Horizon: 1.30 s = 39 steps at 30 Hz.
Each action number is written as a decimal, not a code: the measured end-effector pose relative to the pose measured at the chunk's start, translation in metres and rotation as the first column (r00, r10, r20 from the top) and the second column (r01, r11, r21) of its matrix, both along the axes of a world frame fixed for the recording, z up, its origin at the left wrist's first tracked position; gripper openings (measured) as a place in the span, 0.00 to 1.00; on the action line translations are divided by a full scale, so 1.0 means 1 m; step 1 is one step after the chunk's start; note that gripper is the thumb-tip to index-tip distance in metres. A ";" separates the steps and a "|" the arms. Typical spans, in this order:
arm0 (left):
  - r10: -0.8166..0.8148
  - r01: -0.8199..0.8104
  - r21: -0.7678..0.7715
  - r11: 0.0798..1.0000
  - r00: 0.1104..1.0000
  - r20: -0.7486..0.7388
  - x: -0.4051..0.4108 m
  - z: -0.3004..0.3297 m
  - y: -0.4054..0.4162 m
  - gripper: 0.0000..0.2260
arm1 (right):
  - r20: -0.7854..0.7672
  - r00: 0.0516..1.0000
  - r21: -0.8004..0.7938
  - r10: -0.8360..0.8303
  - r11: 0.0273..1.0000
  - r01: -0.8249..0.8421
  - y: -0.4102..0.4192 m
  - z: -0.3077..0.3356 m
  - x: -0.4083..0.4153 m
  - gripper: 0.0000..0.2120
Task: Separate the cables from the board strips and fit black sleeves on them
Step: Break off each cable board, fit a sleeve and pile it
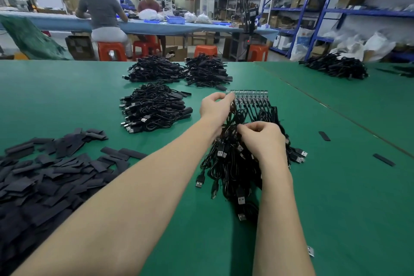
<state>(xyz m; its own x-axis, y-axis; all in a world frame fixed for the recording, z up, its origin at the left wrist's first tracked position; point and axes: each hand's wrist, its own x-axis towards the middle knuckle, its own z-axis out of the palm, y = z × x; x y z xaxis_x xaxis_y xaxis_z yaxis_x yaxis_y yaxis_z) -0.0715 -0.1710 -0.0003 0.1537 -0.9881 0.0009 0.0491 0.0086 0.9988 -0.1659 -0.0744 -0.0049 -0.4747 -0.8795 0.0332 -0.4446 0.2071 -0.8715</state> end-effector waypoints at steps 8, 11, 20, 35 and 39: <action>0.035 -0.041 -0.013 0.999 0.956 -0.293 0.062 0.016 0.029 0.08 | 0.067 0.995 -0.231 -0.072 0.969 0.085 0.003 0.010 0.004 0.05; 0.044 -0.064 -0.052 0.997 0.947 -0.318 0.088 0.024 0.045 0.06 | 0.086 0.996 -0.316 -0.026 0.947 0.052 0.002 0.015 0.015 0.04; 0.036 -0.050 -0.029 0.998 0.934 -0.355 0.151 0.027 0.108 0.03 | 0.150 0.929 -0.442 0.338 0.864 -0.243 0.007 0.034 0.040 0.17; 0.104 -0.061 0.233 0.971 0.979 -0.178 0.213 -0.035 0.119 0.07 | 0.440 0.625 0.162 0.645 0.627 -0.762 -0.002 -0.022 0.086 0.46; 0.129 -0.113 0.208 0.972 0.990 -0.065 0.222 -0.045 0.117 0.07 | 0.330 0.759 0.075 0.561 0.786 -0.614 -0.007 -0.028 0.089 0.20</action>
<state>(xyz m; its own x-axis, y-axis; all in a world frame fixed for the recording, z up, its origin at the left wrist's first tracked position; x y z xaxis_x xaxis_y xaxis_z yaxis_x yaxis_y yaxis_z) 0.1504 -0.0542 -0.0449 0.2636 -0.9404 -0.2147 0.1370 -0.1838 0.9734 -0.0770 -0.0813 -0.0331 0.1722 -0.9664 -0.1909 -0.2754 0.1388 -0.9512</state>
